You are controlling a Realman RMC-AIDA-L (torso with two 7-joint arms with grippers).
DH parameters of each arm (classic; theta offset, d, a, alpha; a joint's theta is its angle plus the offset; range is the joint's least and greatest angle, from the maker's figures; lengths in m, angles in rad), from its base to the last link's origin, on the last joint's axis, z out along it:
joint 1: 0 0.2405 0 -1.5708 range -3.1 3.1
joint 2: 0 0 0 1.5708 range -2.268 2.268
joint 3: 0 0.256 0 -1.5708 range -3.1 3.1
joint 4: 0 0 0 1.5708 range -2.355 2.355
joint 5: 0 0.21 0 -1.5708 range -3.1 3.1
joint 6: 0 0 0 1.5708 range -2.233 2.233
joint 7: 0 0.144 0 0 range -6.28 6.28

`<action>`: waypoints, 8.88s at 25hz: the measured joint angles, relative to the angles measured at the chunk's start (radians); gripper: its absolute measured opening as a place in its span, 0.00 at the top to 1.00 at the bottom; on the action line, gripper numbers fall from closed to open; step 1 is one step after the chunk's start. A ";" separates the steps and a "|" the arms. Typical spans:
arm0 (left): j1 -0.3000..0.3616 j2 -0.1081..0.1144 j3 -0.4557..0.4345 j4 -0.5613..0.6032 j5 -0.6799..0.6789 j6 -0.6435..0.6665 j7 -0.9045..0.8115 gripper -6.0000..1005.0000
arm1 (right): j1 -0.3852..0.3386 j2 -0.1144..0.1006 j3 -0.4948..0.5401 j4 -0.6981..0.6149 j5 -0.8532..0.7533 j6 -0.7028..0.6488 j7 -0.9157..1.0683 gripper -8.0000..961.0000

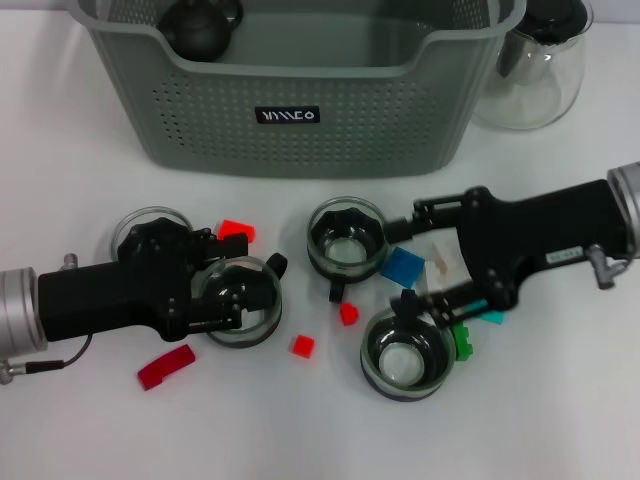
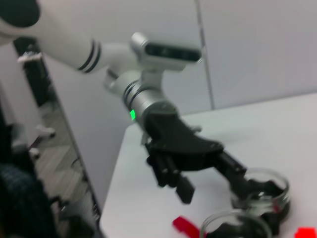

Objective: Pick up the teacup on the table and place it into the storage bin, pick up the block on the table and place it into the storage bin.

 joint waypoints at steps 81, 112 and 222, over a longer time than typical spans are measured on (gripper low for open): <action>0.011 -0.012 -0.012 -0.013 -0.008 -0.055 -0.002 0.24 | 0.073 0.029 -0.959 -0.406 -0.143 0.208 0.657 0.87; 0.005 -0.008 -0.014 -0.013 -0.008 -0.047 -0.002 0.24 | 0.098 0.013 -0.286 -0.589 -0.001 -0.174 0.595 0.93; 0.003 -0.002 -0.017 -0.005 -0.003 -0.047 -0.011 0.26 | 0.111 -0.073 -0.255 -0.566 0.123 -0.131 0.578 0.40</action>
